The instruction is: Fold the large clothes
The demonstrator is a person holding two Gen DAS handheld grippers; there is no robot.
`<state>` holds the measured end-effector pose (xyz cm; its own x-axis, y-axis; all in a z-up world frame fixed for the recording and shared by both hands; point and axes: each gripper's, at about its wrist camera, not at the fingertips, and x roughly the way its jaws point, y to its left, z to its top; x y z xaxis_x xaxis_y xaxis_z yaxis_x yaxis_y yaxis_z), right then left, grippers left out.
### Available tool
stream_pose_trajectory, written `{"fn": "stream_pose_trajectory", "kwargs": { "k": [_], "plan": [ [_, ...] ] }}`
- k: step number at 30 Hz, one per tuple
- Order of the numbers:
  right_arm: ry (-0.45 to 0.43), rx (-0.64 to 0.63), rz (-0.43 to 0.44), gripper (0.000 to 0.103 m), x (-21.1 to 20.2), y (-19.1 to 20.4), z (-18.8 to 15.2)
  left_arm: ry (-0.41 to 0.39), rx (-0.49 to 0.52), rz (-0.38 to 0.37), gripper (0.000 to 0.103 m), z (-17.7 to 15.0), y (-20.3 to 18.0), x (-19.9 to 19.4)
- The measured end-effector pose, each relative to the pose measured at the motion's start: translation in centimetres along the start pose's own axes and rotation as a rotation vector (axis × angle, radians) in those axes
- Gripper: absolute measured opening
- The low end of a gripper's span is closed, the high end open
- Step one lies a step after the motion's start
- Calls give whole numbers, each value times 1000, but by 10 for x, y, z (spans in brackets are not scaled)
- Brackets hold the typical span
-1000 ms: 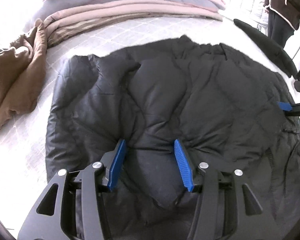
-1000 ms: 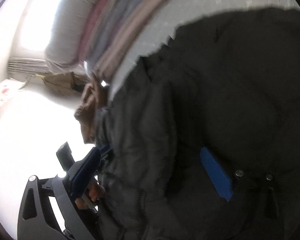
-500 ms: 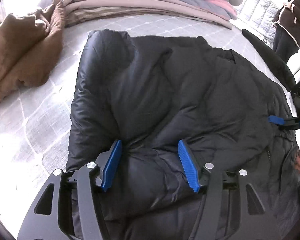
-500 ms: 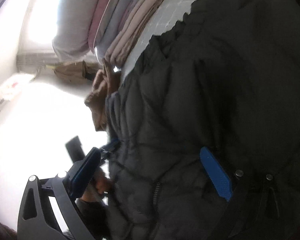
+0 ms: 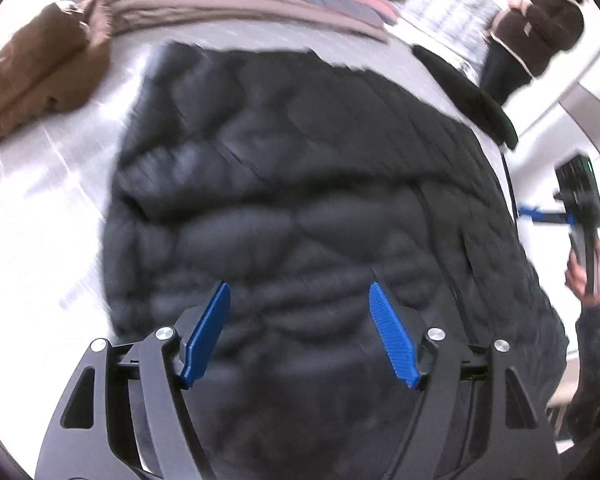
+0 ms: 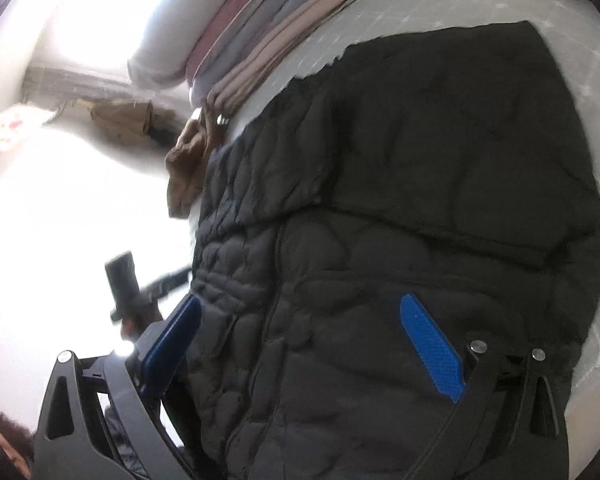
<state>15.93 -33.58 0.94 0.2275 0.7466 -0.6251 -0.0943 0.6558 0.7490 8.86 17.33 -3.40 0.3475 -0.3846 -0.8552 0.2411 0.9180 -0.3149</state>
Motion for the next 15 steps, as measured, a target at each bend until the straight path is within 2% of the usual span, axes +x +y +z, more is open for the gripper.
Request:
{"fn": "stream_pose_trajectory", "kwargs": {
  "k": [2,5,8,10,12,15],
  "plan": [
    [0,51,16,96,-4,-15,1,23,-12,-38,69,-8,-13,5],
    [-35,72,26,96,-19,-33,-2,36,-15,-151,69,-9,-43,12],
    [-49,97,47,96,-28,-56,-2,79,-69,-320,69,4,-80,38],
    [-26,103,53,96,-24,-69,0,110,-117,-410,69,17,-99,64],
    [4,90,21,96,-17,-82,4,140,-171,-452,71,28,-114,89],
    [48,59,43,96,-9,-90,7,176,-261,-480,71,36,-125,123]
  ]
}}
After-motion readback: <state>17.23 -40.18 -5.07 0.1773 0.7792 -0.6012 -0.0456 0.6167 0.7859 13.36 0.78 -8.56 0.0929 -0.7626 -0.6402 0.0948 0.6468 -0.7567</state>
